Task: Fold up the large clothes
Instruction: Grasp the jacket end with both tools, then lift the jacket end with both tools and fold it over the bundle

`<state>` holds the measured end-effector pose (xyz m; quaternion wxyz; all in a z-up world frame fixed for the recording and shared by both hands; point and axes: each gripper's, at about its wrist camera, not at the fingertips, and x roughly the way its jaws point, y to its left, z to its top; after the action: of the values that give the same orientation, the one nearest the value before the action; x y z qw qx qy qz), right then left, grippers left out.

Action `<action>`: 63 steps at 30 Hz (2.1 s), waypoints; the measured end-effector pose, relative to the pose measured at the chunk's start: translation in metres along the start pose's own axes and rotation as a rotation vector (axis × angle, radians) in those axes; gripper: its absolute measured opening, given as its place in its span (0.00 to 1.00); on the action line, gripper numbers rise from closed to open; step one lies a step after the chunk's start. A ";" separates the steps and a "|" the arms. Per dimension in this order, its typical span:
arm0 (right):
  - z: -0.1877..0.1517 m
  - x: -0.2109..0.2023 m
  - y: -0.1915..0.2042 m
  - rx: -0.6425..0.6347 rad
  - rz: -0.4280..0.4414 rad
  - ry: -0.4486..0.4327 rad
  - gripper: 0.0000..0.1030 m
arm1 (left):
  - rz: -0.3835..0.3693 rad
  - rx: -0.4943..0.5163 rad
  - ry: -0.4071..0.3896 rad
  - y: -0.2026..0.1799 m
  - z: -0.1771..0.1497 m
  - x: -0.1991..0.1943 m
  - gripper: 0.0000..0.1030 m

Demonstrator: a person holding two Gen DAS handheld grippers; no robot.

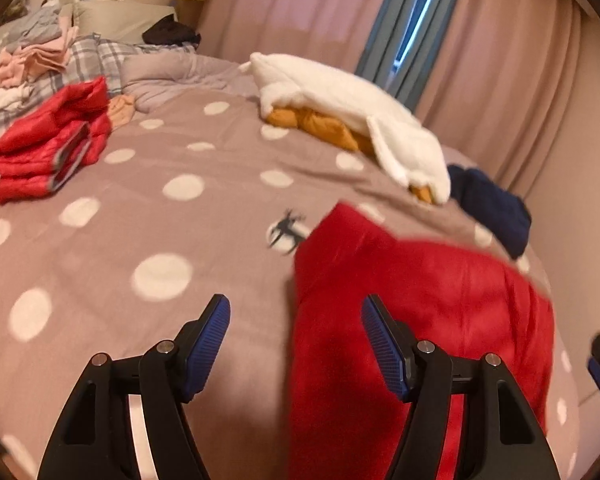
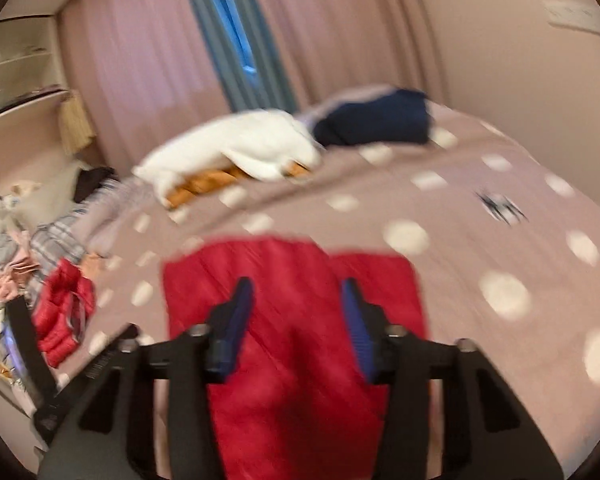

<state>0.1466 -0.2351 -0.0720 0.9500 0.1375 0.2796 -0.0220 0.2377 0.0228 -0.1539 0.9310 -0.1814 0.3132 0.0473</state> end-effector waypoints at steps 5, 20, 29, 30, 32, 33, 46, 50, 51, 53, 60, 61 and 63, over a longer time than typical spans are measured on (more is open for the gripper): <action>0.006 0.087 0.002 -0.002 0.028 0.097 0.18 | -0.073 0.005 0.042 -0.022 0.002 0.052 0.65; -0.050 0.175 -0.058 0.027 -0.141 0.136 0.07 | -0.022 0.052 0.058 -0.051 -0.047 0.130 0.69; -0.035 0.163 -0.051 0.010 -0.119 0.181 0.15 | -0.093 0.018 0.190 -0.044 -0.023 0.119 0.71; -0.032 0.157 -0.051 0.002 -0.111 0.196 0.25 | -0.147 -0.019 0.224 -0.035 -0.018 0.112 0.71; -0.022 0.132 -0.053 0.005 -0.087 0.204 0.68 | -0.300 -0.128 0.298 -0.009 -0.006 0.096 0.71; -0.018 0.117 -0.056 0.017 -0.074 0.197 1.00 | -0.368 -0.177 0.309 0.006 -0.001 0.087 0.76; -0.092 0.080 -0.175 0.637 0.256 0.334 1.00 | -0.628 -0.371 0.540 0.085 -0.043 0.108 0.99; -0.104 0.092 -0.153 0.676 0.417 0.304 1.00 | -0.650 -0.221 0.510 0.042 -0.053 0.109 0.99; -0.106 0.096 -0.150 0.701 0.476 0.308 1.00 | -0.679 -0.221 0.521 0.036 -0.054 0.113 0.99; -0.111 0.101 -0.150 0.786 0.557 0.300 1.00 | -0.701 -0.259 0.545 0.033 -0.054 0.122 0.99; -0.107 0.069 -0.163 0.845 0.642 0.221 1.00 | -0.772 -0.294 0.602 0.034 -0.053 0.139 0.99; -0.103 0.064 -0.158 0.803 0.636 0.225 1.00 | -0.776 -0.296 0.602 0.032 -0.053 0.140 0.99; -0.100 0.059 -0.148 0.733 0.630 0.251 1.00 | -0.793 -0.298 0.597 0.030 -0.052 0.143 0.99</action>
<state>0.1267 -0.3476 -0.2210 0.7587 0.5416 0.3107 0.1859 0.3166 0.0277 -0.2873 0.7115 -0.4223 0.4623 -0.3188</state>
